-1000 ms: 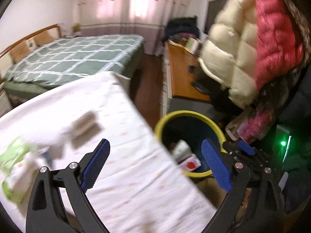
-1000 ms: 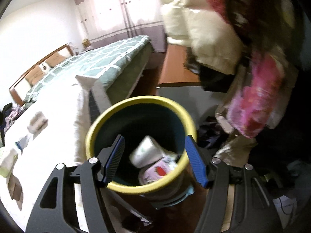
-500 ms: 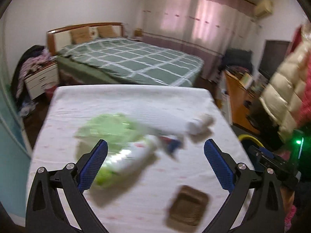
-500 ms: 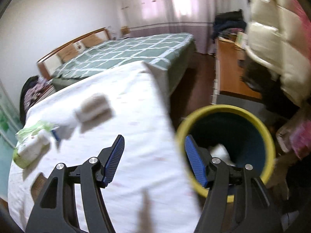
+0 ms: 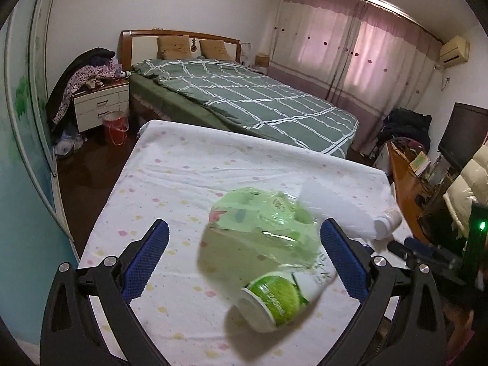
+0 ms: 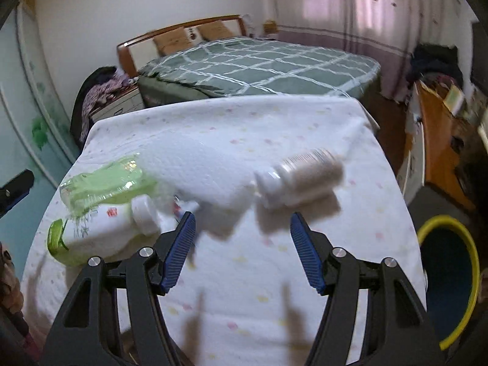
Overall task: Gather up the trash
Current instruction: 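Move the right tool to the white foam packing sheet and grasp it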
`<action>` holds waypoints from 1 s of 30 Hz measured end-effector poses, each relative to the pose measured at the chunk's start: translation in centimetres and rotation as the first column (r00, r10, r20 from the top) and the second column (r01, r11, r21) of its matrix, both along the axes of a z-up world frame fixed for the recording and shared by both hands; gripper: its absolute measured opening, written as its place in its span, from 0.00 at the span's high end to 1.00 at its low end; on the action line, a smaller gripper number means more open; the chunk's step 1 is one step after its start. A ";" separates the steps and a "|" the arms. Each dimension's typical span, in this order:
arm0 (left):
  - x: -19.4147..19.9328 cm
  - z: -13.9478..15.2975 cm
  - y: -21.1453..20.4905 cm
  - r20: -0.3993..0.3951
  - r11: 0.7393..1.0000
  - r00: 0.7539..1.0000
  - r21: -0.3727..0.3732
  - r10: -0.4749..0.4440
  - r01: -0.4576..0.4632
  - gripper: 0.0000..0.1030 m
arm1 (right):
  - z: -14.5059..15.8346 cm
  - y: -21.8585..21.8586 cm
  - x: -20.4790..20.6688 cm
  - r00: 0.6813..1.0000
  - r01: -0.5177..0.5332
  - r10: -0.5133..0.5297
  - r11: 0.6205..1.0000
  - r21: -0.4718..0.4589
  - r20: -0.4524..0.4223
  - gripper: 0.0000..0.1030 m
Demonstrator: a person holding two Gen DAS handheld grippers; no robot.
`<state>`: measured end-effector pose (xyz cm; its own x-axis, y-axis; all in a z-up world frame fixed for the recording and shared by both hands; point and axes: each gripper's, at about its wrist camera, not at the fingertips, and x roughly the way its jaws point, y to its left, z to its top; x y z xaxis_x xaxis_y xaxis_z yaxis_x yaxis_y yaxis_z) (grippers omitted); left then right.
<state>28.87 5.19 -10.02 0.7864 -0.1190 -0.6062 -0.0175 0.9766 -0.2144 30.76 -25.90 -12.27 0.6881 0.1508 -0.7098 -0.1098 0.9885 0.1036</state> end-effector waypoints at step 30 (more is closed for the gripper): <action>0.9 -3.0 -2.6 -0.049 0.991 0.993 -0.082 -0.107 0.103 0.05 | 0.3 4.8 6.8 0.983 -0.183 0.183 0.982 0.041 0.005 0.89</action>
